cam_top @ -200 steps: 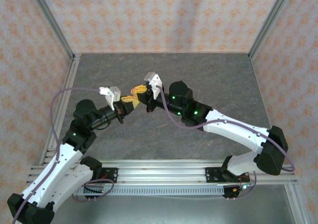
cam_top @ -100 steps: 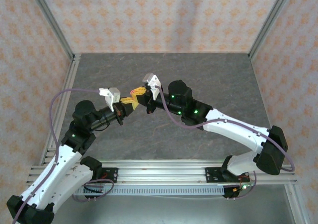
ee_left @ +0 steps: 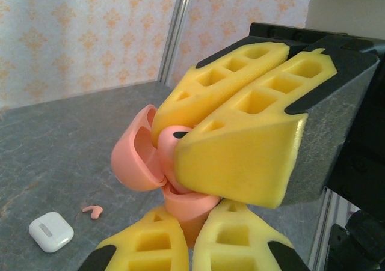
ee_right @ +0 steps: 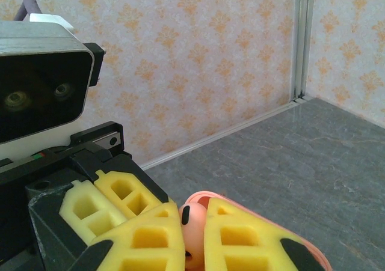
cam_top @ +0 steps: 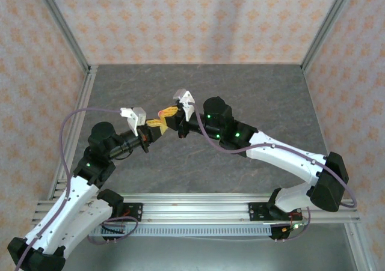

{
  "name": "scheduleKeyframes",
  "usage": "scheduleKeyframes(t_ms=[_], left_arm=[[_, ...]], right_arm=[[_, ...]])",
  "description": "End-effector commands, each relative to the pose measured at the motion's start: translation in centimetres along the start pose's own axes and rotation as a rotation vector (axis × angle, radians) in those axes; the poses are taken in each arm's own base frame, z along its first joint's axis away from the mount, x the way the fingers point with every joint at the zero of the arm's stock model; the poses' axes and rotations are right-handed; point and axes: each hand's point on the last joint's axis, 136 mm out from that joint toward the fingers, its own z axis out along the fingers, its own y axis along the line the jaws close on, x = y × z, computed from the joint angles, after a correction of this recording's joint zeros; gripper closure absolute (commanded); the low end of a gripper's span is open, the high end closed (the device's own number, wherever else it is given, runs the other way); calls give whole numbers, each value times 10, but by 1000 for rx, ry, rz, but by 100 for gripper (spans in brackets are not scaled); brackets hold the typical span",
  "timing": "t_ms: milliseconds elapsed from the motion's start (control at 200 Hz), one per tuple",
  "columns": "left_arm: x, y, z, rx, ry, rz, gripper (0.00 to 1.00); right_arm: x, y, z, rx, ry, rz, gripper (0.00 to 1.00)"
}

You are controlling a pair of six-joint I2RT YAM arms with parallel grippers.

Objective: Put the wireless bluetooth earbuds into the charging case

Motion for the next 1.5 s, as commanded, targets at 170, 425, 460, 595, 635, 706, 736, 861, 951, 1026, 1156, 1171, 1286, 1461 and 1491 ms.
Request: scheduleKeyframes(t_ms=[170, 425, 460, 595, 635, 706, 736, 861, 951, 1026, 1156, 1171, 1286, 1461, 1491], left_arm=[[-25, -5, -4, -4, -86, 53, 100], [-23, -4, -3, -8, -78, 51, 100], [-22, -3, -3, -10, -77, 49, 100], [-21, -3, -3, -11, -73, 50, 100], [-21, -3, -3, -12, -72, 49, 100], [-21, -3, -3, -11, -73, 51, 100], [-21, -3, -3, -12, -74, 51, 100], [-21, -3, -3, -11, -73, 54, 100], [-20, -2, -3, -13, -67, 56, 100], [-19, -2, -3, -18, -59, 63, 100], [-19, 0, -4, -36, -40, 76, 100], [-18, 0, -4, -39, -37, 77, 100], [-18, 2, -4, -45, -34, 83, 100], [-20, 1, -2, -38, -38, 84, 100], [-20, 1, -2, -37, -38, 83, 100]], right_arm=[[-3, 16, 0, -55, 35, 104, 77], [-12, 12, 5, -23, 73, 186, 63], [-14, 10, 5, -15, 76, 197, 62], [-17, 0, 6, 51, 95, 242, 60], [-19, -4, 5, 74, 93, 253, 59], [-23, -10, 2, 111, 88, 273, 58], [-23, -13, 1, 125, 89, 283, 58], [-30, -17, -2, 124, 75, 323, 57], [-36, -13, -3, 99, 74, 335, 55], [-40, -10, -5, 91, 84, 334, 54], [-46, -7, -14, 91, 116, 334, 55], [-47, -6, -15, 86, 119, 333, 56], [-46, 3, -23, 47, 155, 345, 64], [-32, 17, -25, -28, 210, 393, 79], [-29, 18, -24, -34, 219, 400, 81]])
